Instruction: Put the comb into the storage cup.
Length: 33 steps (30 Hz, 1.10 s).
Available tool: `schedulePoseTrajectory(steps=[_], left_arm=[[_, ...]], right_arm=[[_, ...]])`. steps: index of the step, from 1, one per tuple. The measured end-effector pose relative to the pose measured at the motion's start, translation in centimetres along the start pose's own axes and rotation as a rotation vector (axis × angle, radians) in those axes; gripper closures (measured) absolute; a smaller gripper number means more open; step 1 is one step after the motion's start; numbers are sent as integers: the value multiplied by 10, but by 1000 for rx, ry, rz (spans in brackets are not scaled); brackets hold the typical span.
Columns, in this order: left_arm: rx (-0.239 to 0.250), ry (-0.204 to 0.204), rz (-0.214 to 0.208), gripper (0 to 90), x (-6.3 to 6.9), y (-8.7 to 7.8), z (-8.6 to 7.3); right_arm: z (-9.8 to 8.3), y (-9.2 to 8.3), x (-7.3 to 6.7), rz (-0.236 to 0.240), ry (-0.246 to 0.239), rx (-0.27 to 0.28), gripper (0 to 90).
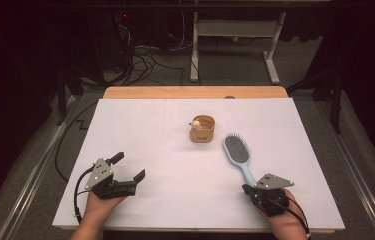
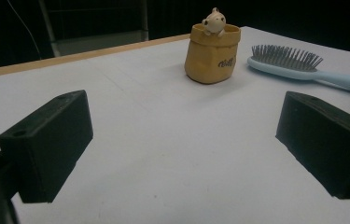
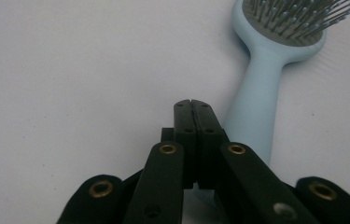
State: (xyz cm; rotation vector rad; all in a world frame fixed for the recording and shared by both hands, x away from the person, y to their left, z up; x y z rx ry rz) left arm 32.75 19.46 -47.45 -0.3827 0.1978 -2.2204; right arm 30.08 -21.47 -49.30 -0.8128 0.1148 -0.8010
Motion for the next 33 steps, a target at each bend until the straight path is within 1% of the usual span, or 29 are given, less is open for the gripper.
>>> schedulePoseTrajectory(steps=[6, 10, 13, 20, 21, 22, 24, 25, 26, 27, 28, 29, 31, 33], left_arm=[[-2, -10, -3, 44, 0, 0, 0], [0, -15, -1, 45, -1, 0, 0], [-2, -17, -2, 45, -1, 0, 0], [-2, -18, -1, 45, -2, 0, 1], [-1, -18, 0, 45, -2, 0, 1], [0, -19, 1, 45, -2, 0, 1], [-1, -18, 5, 45, -3, -1, 1], [-4, -21, 4, 44, -3, -1, 1], [-4, -26, 3, 45, -3, 0, 1], [-7, -24, 4, 44, -3, 0, 0], [-7, -24, 4, 44, -3, 0, 0], [-5, -24, 3, 44, -3, 0, 0], [-4, -20, 3, 45, -3, 0, 1], [-4, -15, 5, 45, -3, 0, 1]], right_arm=[[-3, -1, 5, -10, 14, -5, 900], [-5, -2, 9, -26, 18, -11, 900], [-7, -3, 13, -36, 36, -18, 900], [-8, -3, 15, -39, 38, -18, 900], [-8, -2, 15, -33, 39, -15, 900], [-7, -3, 14, -14, 48, 3, 899], [-4, -5, 13, 29, 77, 56, 889], [-3, -7, 13, 39, 86, 82, 888], [-1, -9, 14, 36, 92, 101, 878], [0, -13, 16, 1, 88, 114, 871], [0, -13, 16, 1, 88, 114, 871], [1, -15, 18, -9, 86, 122, 868], [2, -21, 23, -36, 100, 164, 859], [0, -27, 31, -67, 122, 191, 849]])
Point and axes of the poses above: each handheld gripper's, and its own axes: y roughly forward along the jaws, z roughly out of its top, x roughly to its right, the point moved 5 cm from there along y, roughly forward along the jaws, and after that the axes turned 10 degrees about -y, right-handed, at the moved point
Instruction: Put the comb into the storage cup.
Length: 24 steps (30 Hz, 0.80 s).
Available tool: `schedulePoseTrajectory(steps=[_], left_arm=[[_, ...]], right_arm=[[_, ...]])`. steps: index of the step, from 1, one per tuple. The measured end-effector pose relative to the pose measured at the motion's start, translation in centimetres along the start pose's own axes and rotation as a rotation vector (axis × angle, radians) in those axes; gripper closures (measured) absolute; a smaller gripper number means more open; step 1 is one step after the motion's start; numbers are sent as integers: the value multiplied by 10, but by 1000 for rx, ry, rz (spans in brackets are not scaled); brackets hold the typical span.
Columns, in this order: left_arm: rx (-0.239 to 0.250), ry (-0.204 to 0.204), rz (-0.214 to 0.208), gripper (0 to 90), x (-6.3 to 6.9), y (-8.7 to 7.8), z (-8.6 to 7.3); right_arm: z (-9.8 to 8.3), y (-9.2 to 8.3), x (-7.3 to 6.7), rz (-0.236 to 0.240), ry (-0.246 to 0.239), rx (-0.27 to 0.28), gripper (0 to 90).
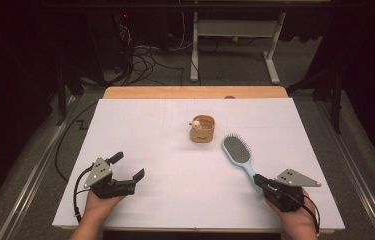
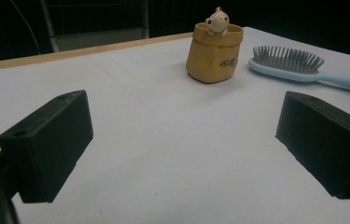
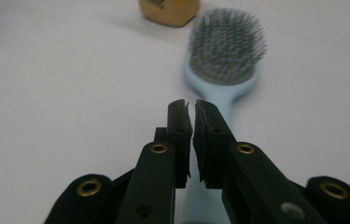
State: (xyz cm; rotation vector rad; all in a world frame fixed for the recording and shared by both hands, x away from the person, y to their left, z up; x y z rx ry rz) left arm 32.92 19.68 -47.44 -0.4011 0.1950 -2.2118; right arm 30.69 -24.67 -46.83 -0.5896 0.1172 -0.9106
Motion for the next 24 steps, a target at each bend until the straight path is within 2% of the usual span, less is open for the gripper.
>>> schedulePoseTrajectory(steps=[1, 2, 4, 5, 6, 7, 9, 13, 17, 20, 21, 24], left_arm=[[-4, 1, 1, 45, 0, 0, 0], [-2, 0, 2, 45, 0, 0, 0], [-1, -2, 2, 45, -1, 0, 0], [-1, -2, 2, 45, -1, 0, 0], [-2, -2, 3, 45, -1, 0, 0], [-2, -2, 3, 45, -1, 0, 0], [1, 4, 8, 45, 0, 0, 0], [-6, 0, 3, 44, -1, 0, 0], [-1, -6, 2, 44, -1, 0, 0], [-1, -5, 3, 45, -1, 0, 0], [-2, -6, 2, 45, -1, 0, 0], [-6, -8, 0, 45, -1, 0, 0]], right_arm=[[0, -2, 3, -13, 15, 9, 841], [-2, -6, 13, -51, 44, 33, 824], [-3, -7, 16, -63, 54, 38, 801], [-4, -9, 20, -84, 76, 47, 774], [-7, -10, 25, -103, 95, 47, 715], [-7, -10, 25, -103, 95, 47, 715], [-9, -9, 28, -125, 108, 47, 652], [-11, -8, 31, -144, 117, 46, 538], [-11, -7, 31, -140, 120, 49, 432], [-12, -6, 32, -130, 130, 56, 381], [-11, -6, 32, -136, 131, 60, 349], [-11, -7, 34, -150, 128, 70, 331]])
Point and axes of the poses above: each handheld gripper's, and its own axes: y roughly forward along the jaws, z roughly out of its top, x roughly to its right, the point moved 5 cm from there along y, roughly forward along the jaws, and after that the axes turned 10 degrees about -y, right-handed, at the moved point
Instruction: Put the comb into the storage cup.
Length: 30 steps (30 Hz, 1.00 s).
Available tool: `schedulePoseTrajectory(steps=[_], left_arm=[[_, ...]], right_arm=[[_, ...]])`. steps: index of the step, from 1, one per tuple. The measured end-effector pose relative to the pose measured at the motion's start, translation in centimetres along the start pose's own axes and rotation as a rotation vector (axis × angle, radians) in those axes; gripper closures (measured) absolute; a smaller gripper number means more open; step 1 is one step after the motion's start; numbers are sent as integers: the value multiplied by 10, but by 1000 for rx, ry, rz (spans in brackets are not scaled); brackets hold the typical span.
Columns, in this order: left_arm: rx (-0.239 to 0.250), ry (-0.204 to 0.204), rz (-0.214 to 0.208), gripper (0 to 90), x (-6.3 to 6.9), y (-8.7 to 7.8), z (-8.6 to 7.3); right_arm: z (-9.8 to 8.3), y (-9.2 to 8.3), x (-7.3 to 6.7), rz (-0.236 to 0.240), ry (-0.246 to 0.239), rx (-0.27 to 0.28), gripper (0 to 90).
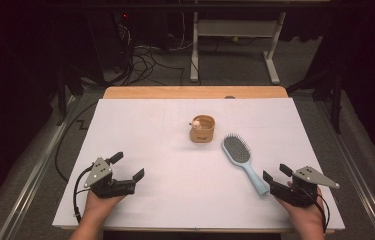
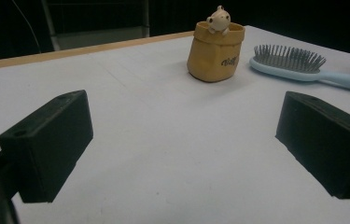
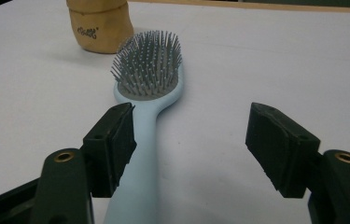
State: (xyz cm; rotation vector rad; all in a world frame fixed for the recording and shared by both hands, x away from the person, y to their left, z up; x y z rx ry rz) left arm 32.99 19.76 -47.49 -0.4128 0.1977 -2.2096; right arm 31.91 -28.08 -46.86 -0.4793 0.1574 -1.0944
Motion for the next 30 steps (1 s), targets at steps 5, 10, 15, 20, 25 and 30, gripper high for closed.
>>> schedulePoseTrajectory(steps=[5, 10, 15, 20, 25, 30], left_arm=[[-10, -8, -7, 45, 1, 0, 0], [4, 7, -7, 45, 1, 0, 1], [8, 5, 2, 45, 0, -1, 1], [4, 9, 2, 45, 1, 0, 0], [-7, 2, 15, 45, -1, 1, -3], [2, -2, 7, 45, -2, -1, -3]], right_arm=[[1, 1, 0, -24, -7, 3, 191], [1, 3, -1, -24, -9, 0, 76], [4, 3, -3, -14, -9, 20, 2], [7, 1, -6, -11, -29, 35, 2], [6, 4, -7, -23, -22, 1, 2], [8, 7, -7, -9, 2, -39, 2]])
Point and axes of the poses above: each handheld gripper's, and its own axes: y roughly forward along the jaws, z roughly out of its top, x roughly to its right, the point moved 5 cm from there along y, roughly forward along the jaws, and after that the axes turned 10 degrees about -y, right-handed, at the moved point
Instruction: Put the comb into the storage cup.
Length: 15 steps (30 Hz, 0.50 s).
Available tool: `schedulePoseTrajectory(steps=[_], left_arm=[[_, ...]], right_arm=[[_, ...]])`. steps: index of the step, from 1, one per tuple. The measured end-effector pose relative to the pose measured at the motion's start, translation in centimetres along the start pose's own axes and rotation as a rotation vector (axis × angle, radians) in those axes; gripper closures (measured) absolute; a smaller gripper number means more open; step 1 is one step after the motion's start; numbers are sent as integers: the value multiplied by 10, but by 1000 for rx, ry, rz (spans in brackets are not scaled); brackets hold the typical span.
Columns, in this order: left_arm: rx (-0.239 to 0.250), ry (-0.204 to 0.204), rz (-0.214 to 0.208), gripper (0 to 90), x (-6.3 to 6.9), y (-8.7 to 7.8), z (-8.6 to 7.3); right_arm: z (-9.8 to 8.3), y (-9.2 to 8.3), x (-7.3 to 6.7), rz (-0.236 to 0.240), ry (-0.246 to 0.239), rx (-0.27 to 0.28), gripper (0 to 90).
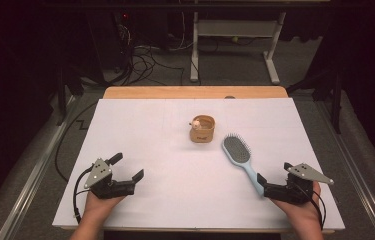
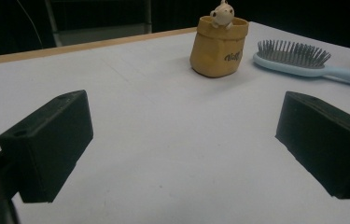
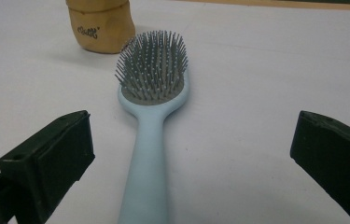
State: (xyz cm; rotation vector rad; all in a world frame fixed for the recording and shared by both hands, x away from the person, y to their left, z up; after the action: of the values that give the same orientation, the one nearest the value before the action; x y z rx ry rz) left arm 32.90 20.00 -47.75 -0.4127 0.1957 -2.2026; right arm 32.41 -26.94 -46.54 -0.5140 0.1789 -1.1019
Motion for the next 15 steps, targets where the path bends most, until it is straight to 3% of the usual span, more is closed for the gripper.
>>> schedulePoseTrajectory(steps=[15], left_arm=[[1, 14, -25, 47, 2, 2, 1]], right_arm=[[4, 13, -4, 33, -60, -196, 3]])
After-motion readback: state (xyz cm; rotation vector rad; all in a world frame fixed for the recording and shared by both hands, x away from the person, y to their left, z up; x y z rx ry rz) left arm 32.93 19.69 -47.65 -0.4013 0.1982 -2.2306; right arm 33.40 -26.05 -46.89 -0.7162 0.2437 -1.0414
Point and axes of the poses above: each handheld gripper's, and its own axes: y roughly forward along the jaws, z roughly out of its top, x roughly to its right, the point moved 5 cm from there along y, roughly forward along the jaws, and after that the axes turned 10 degrees about -y, right-handed, at the moved point
